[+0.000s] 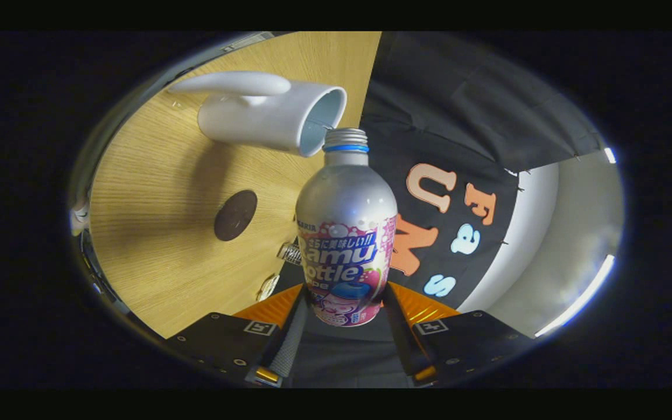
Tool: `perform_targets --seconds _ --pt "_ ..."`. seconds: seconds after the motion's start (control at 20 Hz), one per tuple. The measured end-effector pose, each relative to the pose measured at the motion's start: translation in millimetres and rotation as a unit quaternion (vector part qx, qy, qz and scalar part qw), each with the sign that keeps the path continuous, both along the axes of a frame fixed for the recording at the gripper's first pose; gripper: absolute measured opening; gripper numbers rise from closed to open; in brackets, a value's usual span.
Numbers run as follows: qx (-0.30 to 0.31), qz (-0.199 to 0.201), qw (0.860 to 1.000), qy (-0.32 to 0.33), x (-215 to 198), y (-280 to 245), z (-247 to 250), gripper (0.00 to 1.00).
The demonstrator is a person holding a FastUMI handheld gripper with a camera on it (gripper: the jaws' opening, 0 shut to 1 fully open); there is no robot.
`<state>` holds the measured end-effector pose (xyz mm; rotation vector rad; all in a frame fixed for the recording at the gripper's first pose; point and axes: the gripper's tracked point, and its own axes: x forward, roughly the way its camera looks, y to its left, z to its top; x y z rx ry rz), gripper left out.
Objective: Take the bottle from table, then pour the juice into the cup, finally place the bottle on the coaster
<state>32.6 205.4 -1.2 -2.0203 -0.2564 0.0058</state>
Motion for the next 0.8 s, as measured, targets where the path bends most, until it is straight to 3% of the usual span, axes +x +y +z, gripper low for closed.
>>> perform_targets --seconds 0.8 --pt "-0.009 -0.001 1.000 0.003 1.6 -1.6 3.6 0.70"
